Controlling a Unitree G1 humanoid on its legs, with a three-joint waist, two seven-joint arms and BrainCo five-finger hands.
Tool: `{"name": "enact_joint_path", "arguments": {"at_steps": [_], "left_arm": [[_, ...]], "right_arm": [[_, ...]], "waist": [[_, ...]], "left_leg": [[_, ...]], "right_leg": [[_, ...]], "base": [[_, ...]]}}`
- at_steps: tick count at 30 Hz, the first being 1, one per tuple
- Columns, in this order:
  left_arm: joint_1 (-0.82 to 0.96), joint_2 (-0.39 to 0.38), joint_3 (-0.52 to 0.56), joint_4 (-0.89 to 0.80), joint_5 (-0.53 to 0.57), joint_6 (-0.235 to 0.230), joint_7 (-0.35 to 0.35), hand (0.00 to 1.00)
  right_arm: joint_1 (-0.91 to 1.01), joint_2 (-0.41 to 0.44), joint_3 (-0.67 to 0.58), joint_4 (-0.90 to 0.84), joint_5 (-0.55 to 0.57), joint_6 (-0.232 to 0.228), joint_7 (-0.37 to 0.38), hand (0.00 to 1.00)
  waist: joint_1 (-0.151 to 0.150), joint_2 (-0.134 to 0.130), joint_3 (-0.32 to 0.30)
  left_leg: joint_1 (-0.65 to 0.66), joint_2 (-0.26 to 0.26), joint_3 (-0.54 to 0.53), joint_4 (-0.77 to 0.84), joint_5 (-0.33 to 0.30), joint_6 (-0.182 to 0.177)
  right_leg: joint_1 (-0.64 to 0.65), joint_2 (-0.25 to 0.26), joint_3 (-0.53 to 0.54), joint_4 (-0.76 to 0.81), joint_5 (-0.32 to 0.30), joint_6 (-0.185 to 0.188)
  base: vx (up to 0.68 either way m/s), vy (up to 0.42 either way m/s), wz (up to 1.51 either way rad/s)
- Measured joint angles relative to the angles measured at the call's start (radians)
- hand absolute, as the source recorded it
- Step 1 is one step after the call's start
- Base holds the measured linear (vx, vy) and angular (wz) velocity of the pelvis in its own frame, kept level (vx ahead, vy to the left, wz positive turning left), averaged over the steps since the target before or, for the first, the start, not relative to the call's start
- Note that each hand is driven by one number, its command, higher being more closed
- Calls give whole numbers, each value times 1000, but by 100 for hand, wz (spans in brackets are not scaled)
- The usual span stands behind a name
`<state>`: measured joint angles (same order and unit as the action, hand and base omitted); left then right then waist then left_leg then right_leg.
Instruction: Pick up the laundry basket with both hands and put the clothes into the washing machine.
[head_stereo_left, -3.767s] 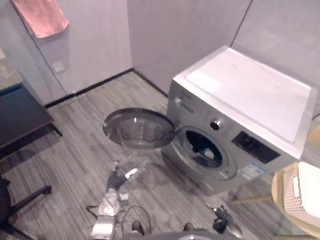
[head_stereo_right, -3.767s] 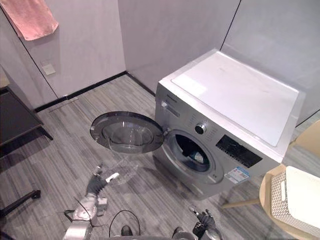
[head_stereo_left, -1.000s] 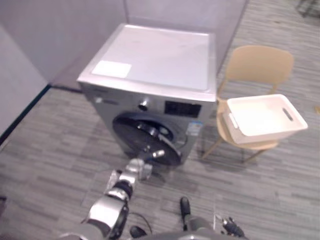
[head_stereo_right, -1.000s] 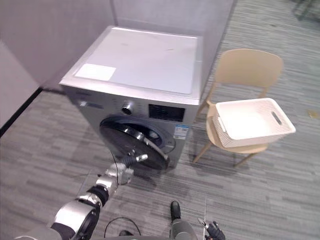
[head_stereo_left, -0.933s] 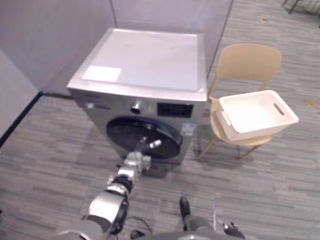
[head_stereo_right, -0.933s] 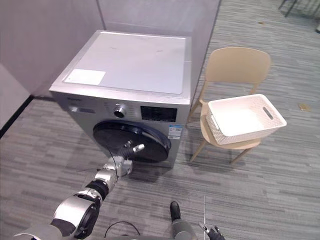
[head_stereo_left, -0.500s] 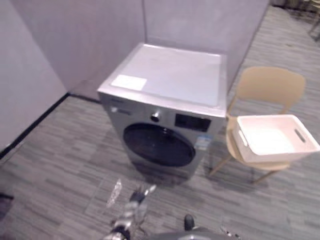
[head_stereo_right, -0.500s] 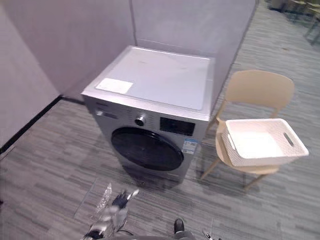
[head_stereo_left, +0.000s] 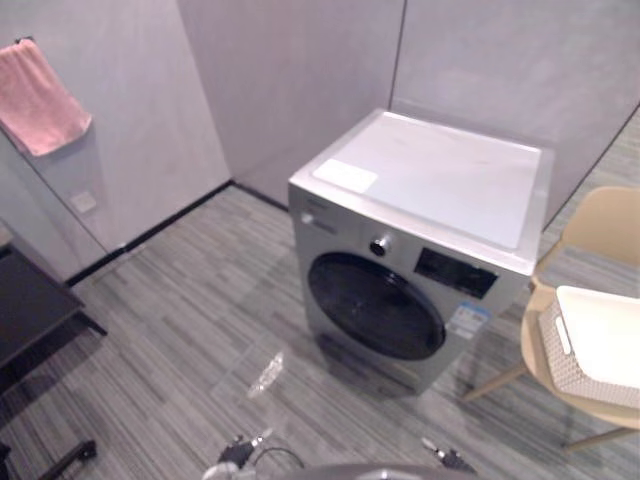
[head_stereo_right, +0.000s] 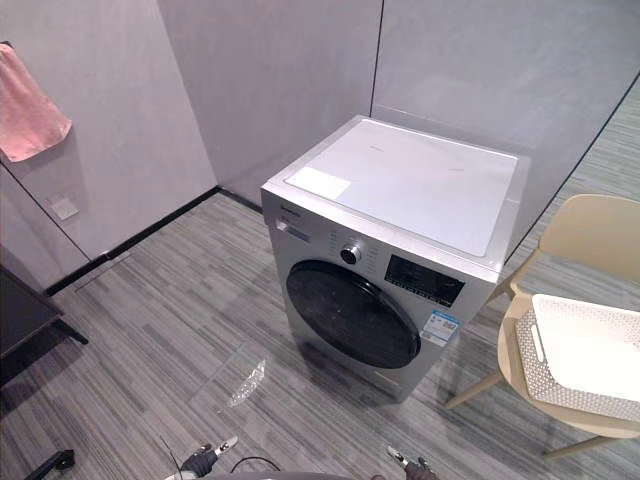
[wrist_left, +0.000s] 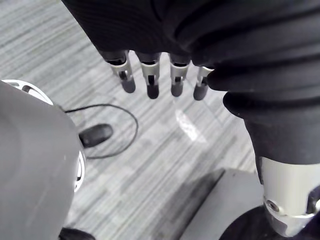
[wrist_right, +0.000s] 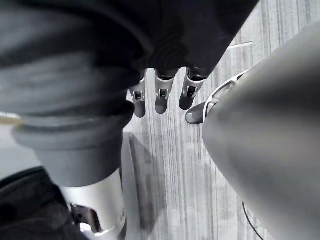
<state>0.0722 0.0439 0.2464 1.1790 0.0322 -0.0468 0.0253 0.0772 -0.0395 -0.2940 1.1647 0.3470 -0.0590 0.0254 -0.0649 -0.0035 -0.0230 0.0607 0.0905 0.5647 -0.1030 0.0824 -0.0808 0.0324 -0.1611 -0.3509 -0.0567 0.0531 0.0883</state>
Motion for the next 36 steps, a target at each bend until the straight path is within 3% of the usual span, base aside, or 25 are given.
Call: {"name": "enact_joint_path", "arguments": {"at_steps": [8, 10, 12, 13, 14, 15, 16, 17, 18, 19, 20, 22, 23, 24, 26, 27, 29, 30, 31, 33, 36], "left_arm": [[1, 11, -38, 1, -26, -1, 1, 0], [0, 13, -68, 0, -27, -3, 0, 0], [-2, 19, -102, -2, -28, -6, 0, 0], [-1, 32, -135, -11, -29, -9, 0, 0], [-6, 37, -190, -22, -30, -9, 1, 0], [-8, 40, -205, -22, -32, -11, 0, 0], [-5, 45, -210, -25, -42, -18, 1, 0], [-13, 60, -216, -30, -49, -18, 1, 0], [-16, 68, -215, -33, -54, -19, 2, 0], [-21, 78, -214, -36, -62, -24, 1, 0], [-24, 78, -210, -44, -71, -28, 0, 0], [-24, 77, -208, -51, -70, -28, -1, 0], [-24, 69, -207, -53, -69, -29, -2, 0], [-23, 65, -207, -58, -69, -29, -2, 0], [-23, 41, -192, -91, -60, -40, -1, 0], [-23, 36, -180, -92, -59, -42, -2, 0], [-23, 35, -163, -93, -59, -42, -2, 0], [-20, 40, -156, -95, -58, -42, -2, 0], [-17, 39, -151, -96, -58, -42, -1, 0], [-5, 14, -145, -85, -58, -46, -1, 0], [-8, 1, -147, -77, -59, -46, -1, 0]], "right_arm": [[-19, -10, 28, 29, -66, 12, -1, 0], [-18, -21, 28, 30, -71, 18, -2, 0], [-8, -26, 27, 29, -74, 21, -3, 0], [5, -30, 23, 28, -73, 23, -4, 0], [23, -37, 10, 29, -71, 23, -4, 0], [21, -45, 1, 24, -70, 11, -9, 0], [22, -41, -21, -3, -53, -7, -9, 0], [10, -37, -20, -3, -36, -7, -4, 0], [5, -29, -19, 0, -34, -6, -4, 0], [-4, -8, -18, 0, -34, -4, -2, 0], [-4, 13, -18, -1, -34, -3, -2, 0], [3, 22, -18, -14, -25, -2, -3, 0], [5, 19, -13, -23, -14, -3, -5, 0], [7, 19, -13, -25, -7, -3, -7, 0], [10, 19, -14, -38, 10, -3, -13, 0], [7, 27, -14, -45, 15, -3, -20, 0], [-4, 44, -15, -44, 15, -1, -21, 0], [-11, 52, -27, -40, 11, 1, -21, 0], [-24, 56, -55, -31, 12, 2, -22, 0], [-70, 19, -85, -5, 15, 0, -24, 0], [-102, -3, -46, -3, 16, -3, -24, 0]], "waist": [[21, -5, 1], [21, -10, 7], [23, -16, 7], [27, -42, 1], [19, -47, 9], [25, -42, 18], [24, -48, 18], [17, -52, 30], [16, -57, 33], [18, -79, 48], [17, -94, 59], [17, -93, 64], [18, -84, 70], [17, -81, 71], [26, -66, 76], [29, -65, 75], [28, -75, 73], [29, -90, 63], [28, -93, 58], [25, -28, 53], [20, -4, 53]], "left_leg": [[24, -10, -101, 0, 0, 1], [22, -25, -155, 0, -1, 3], [17, -67, -216, 0, -23, 28], [18, -125, -266, 12, -49, 64], [-7, -150, -318, 116, -104, 78], [-10, -151, -350, 138, -128, 105], [-4, -162, -403, 156, -140, 122], [2, -158, -455, 164, -145, 130], [2, -154, -488, 178, -150, 137], [-4, -143, -542, 201, -160, 146], [-16, -143, -602, 223, -167, 150], [-23, -153, -676, 237, -175, 128], [-15, -166, -734, 244, -180, 122], [-8, -170, -757, 241, -180, 120], [2, -187, -857, 250, -220, 97], [7, -192, -896, 266, -245, 87], [5, -198, -926, 289, -274, 81], [6, -203, -941, 296, -298, 82], [17, -191, -945, 301, -324, 77], [31, -102, -900, 304, -342, 66], [19, -55, -847, 373, -340, 63]], "right_leg": [[38, -10, -42, 18, -22, 5], [33, -43, -87, 96, -75, 18], [36, -115, -147, 201, -146, 52], [44, -183, -198, 261, -180, 76], [48, -238, -232, 398, -192, 53], [14, -268, -198, 526, -190, 10], [-82, -288, -41, 728, -114, -142], [-182, -235, 133, 886, -76, -133], [-215, -185, 208, 942, -112, -84], [-270, -86, 304, 1007, -159, -41], [-325, -6, 364, 1015, -183, -14], [-387, 65, 426, 952, -208, 23], [-390, 93, 482, 844, -214, 30], [-382, 102, 514, 775, -214, 29], [-333, 97, 595, 485, -202, 18], [-311, 75, 567, 373, -178, -4], [-296, 51, 521, 295, -137, -23], [-292, 37, 493, 248, -85, -24], [-286, 46, 488, 231, 19, 11], [-280, 130, 461, 235, 2, -26], [-262, 187, 456, 238, -28, -72]], "base": [[6, -1, 15], [20, 45, 85], [32, 113, 104], [101, 180, 142], [134, 172, 146], [134, 189, 144], [103, 197, 131], [92, 199, 128], [188, 98, 136], [231, 16, 149], [239, -8, 163], [221, -22, 138], [241, -45, 125], [245, -92, 150], [291, -168, 147], [306, -196, 106], [290, -208, 61], [493, -420, 41], [494, -432, 21], [455, -361, -18], [337, -266, -23]]}}
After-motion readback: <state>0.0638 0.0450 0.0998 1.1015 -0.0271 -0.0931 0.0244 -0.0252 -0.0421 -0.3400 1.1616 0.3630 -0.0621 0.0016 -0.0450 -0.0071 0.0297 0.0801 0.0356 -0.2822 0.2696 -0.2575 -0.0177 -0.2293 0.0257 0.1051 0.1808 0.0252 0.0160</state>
